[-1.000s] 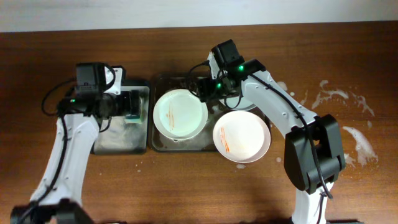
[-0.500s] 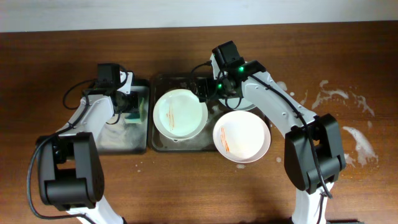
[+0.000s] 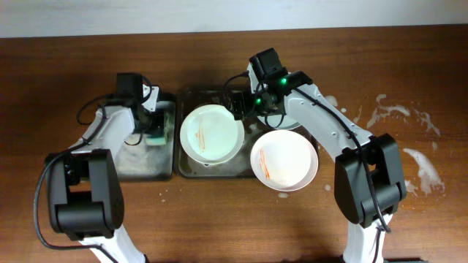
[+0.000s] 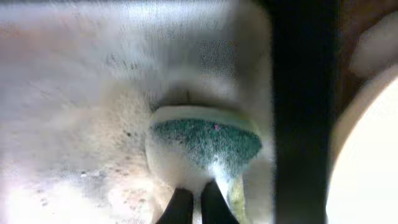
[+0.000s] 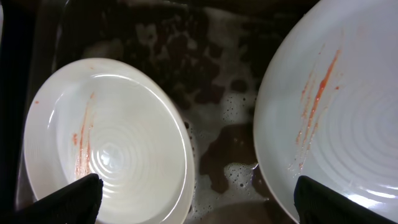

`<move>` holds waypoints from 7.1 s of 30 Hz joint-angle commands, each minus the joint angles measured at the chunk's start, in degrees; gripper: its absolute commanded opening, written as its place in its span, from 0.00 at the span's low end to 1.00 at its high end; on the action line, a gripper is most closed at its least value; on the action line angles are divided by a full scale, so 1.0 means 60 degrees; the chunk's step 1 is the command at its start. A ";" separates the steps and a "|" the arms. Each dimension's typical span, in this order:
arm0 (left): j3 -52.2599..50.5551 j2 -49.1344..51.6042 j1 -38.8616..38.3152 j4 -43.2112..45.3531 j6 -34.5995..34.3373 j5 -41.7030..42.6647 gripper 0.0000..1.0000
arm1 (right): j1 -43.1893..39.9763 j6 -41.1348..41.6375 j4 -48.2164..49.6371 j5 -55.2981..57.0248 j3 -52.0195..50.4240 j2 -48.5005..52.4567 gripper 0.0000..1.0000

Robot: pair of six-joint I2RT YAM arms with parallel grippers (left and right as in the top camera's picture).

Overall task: Clean dirty plates on tray and stack at the side
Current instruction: 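Grasp the green sponge with the left gripper and the cream plate rim with the right, then scrub the cream plate with the sponge in the left gripper while the right holds it, then lift the cream plate with the right gripper and raise the left gripper away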

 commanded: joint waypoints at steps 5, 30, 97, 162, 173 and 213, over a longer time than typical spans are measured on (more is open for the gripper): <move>0.1373 -0.1060 -0.0011 -0.1290 0.0255 -0.0237 0.00 | 0.0015 0.0080 -0.0142 -0.0106 -0.0058 0.0029 0.99; 0.1373 -0.1308 -0.0022 -0.1253 -0.0251 0.2922 0.01 | 0.0503 0.1920 -0.0645 -0.0517 -0.0084 0.1639 0.04; 0.5479 0.2736 -0.2962 -0.4590 -0.1198 -0.0459 0.00 | -0.0222 0.2295 -0.0426 -0.1304 -0.0138 0.1632 0.04; 0.4801 0.3982 -0.2874 -0.4532 -0.1260 -0.0652 0.00 | 0.0197 0.1832 -0.0106 -0.1504 -0.0142 0.1636 0.04; 0.5832 0.3978 -0.2871 -0.5260 -0.0670 0.1064 0.00 | 0.0244 0.2339 -0.0455 -0.0259 -0.0142 0.0656 0.04; 0.9286 0.3982 -0.1056 -0.7431 0.0933 0.3483 0.00 | 0.4954 0.0029 -0.0146 1.3999 -0.1392 -0.2470 0.04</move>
